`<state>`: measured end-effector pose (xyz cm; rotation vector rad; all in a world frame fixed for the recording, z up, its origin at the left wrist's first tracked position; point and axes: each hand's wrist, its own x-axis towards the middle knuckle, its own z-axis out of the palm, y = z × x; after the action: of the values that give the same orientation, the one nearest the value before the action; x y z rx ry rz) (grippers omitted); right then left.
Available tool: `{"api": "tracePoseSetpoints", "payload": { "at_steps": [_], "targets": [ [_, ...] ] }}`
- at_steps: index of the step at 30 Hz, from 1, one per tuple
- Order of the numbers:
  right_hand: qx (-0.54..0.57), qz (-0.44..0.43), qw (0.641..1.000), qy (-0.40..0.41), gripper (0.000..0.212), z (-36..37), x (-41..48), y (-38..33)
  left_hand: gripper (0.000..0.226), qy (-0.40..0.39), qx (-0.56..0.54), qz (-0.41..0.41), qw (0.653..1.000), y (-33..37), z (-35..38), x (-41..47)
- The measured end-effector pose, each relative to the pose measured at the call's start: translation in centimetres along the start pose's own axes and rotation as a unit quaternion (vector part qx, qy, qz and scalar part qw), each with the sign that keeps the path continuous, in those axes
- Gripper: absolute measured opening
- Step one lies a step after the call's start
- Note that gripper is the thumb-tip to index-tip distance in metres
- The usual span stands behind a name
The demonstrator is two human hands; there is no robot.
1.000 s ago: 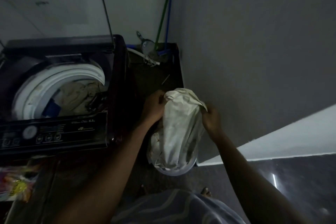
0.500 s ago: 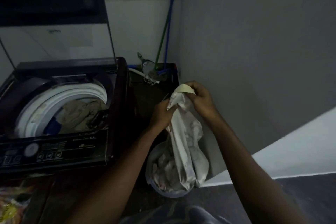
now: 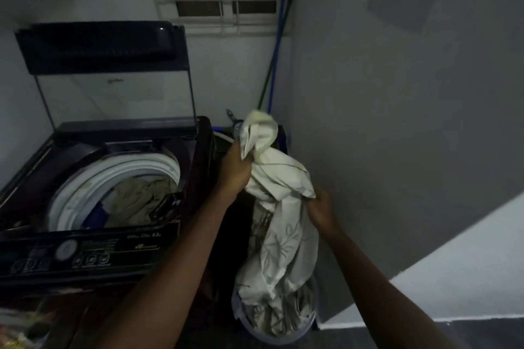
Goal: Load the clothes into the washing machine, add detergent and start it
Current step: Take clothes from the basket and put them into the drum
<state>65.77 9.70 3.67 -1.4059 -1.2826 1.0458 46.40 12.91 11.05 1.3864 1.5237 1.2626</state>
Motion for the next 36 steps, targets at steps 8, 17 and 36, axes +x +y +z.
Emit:
{"api": "tracePoseSetpoints", "payload": {
  "at_steps": [8,17,36],
  "targets": [
    [-0.024,-0.095,0.995,0.005,0.015,2.0,1.9,-6.2,0.1,-0.359,0.095,-0.028,0.928,-2.7,0.5,-2.3],
    [0.069,-0.106,0.974,-0.186,0.036,0.4,2.0,-10.3,0.056,0.017,-0.051,-0.083,0.995,0.2,1.8,-1.4],
    [0.099,-0.03,0.988,0.112,0.016,-1.0,2.2,-4.9,0.058,-0.013,-0.054,-0.053,0.997,2.2,-2.1,0.6]
  ]
}}
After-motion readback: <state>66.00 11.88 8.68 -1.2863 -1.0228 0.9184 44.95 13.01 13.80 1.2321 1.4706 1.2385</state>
